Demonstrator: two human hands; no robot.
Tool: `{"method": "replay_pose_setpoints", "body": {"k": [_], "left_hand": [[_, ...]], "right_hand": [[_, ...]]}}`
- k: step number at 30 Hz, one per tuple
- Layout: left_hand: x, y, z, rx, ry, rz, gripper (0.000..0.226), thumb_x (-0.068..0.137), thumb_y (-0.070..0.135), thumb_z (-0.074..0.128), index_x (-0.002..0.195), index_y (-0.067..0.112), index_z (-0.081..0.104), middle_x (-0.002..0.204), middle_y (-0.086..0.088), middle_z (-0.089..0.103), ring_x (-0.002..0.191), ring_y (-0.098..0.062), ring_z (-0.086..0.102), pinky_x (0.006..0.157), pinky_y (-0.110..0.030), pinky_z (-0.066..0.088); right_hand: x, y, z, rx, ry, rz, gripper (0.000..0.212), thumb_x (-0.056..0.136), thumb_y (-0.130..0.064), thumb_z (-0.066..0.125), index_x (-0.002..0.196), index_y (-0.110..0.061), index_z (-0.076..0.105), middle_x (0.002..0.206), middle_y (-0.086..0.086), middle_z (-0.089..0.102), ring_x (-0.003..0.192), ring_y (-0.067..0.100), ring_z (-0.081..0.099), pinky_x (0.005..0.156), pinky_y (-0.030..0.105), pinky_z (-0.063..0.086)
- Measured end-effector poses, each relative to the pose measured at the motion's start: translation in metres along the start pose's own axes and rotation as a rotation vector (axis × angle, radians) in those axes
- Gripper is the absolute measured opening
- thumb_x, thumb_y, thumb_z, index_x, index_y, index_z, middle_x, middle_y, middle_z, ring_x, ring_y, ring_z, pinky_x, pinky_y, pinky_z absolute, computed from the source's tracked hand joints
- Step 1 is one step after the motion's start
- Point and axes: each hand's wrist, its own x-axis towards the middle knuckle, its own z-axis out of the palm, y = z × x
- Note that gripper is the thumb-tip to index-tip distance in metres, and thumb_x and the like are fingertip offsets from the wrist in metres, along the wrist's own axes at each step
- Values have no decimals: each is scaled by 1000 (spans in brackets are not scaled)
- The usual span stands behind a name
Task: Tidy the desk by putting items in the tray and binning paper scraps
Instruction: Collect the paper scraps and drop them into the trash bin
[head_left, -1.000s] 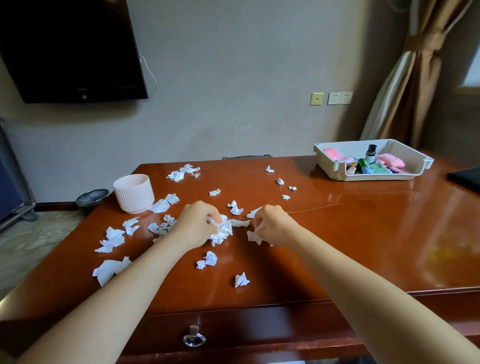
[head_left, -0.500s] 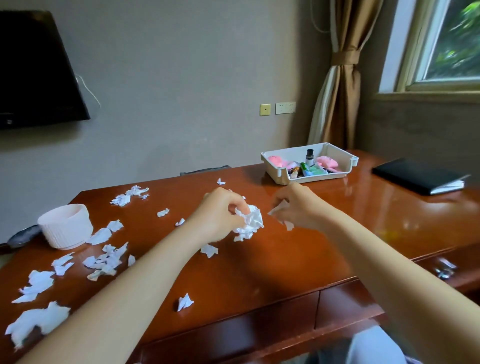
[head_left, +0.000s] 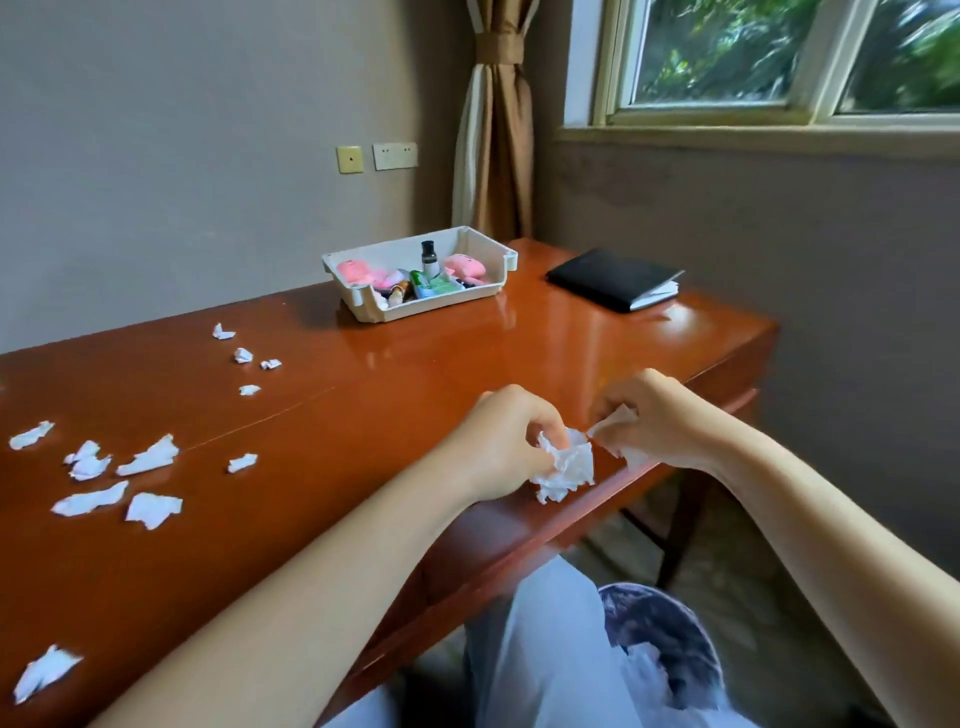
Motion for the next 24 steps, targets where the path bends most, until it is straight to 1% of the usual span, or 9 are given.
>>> {"method": "replay_pose_setpoints", "body": {"k": [3, 6, 8, 11, 13, 16, 18, 20, 24], "left_hand": [[18, 6, 40, -42, -66, 18, 21, 82, 6, 63, 96, 18, 73, 106, -3, 66, 98, -16, 57, 77, -23, 43], [35, 6, 80, -69, -115, 14, 20, 86, 9, 62, 102, 17, 71, 105, 1, 62, 91, -10, 52, 67, -16, 40], [46, 1, 107, -87, -153, -13, 20, 87, 8, 61, 102, 15, 70, 106, -1, 63, 86, -11, 51, 62, -13, 39], [62, -9, 146, -85, -203, -69, 20, 84, 4, 60, 95, 16, 72, 95, -2, 57, 76, -12, 48, 52, -11, 33], [71, -15, 171, -74, -235, -102, 24, 84, 2, 56, 93, 18, 71, 94, -2, 54, 79, -15, 48, 57, -15, 35], [84, -20, 207, -56, -286, -136, 23, 86, 2, 56, 95, 16, 71, 106, -7, 62, 84, -19, 52, 67, -21, 42], [93, -25, 230, -58, -319, -176, 20, 86, 3, 58, 96, 15, 71, 109, -9, 64, 89, -23, 58, 73, -26, 46], [101, -30, 252, -61, -353, -219, 22, 86, 1, 54, 96, 14, 70, 111, -10, 62, 94, -26, 61, 72, -27, 47], [112, -43, 284, -70, -382, -308, 27, 88, -4, 49, 99, 11, 68, 116, -12, 58, 78, -23, 53, 65, -25, 43]], "right_hand": [[-14, 42, 11, 42, -28, 90, 10, 77, -11, 68, 73, -20, 67, 82, 2, 69, 76, 14, 60, 64, 25, 47], [-22, 78, 26, 78, -68, 175, 20, 77, -9, 66, 67, -25, 61, 83, -2, 65, 74, 8, 57, 63, 22, 45], [-23, 101, 39, 95, -100, 233, 17, 77, -10, 65, 67, -23, 61, 80, -4, 62, 73, 10, 55, 59, 20, 42], [-23, 133, 61, 115, -158, 325, 10, 76, -11, 63, 71, -20, 65, 77, -3, 61, 72, 11, 54, 56, 22, 42], [-22, 152, 76, 149, -195, 382, 11, 76, -9, 61, 72, -19, 65, 83, 1, 65, 74, 14, 57, 58, 24, 46], [-20, 176, 97, 164, -238, 452, 14, 77, -7, 58, 73, -18, 64, 80, -1, 61, 74, 13, 54, 52, 15, 41], [-18, 192, 111, 175, -257, 503, 16, 77, -5, 55, 77, -15, 67, 83, 1, 62, 74, 13, 53, 51, 13, 39], [-15, 206, 125, 193, -287, 562, 19, 76, -3, 52, 77, -15, 67, 89, 6, 65, 74, 15, 55, 49, 14, 40], [-12, 228, 153, 210, -331, 654, 18, 76, 0, 52, 73, -16, 62, 90, 9, 64, 79, 18, 54, 46, 15, 37]]}}
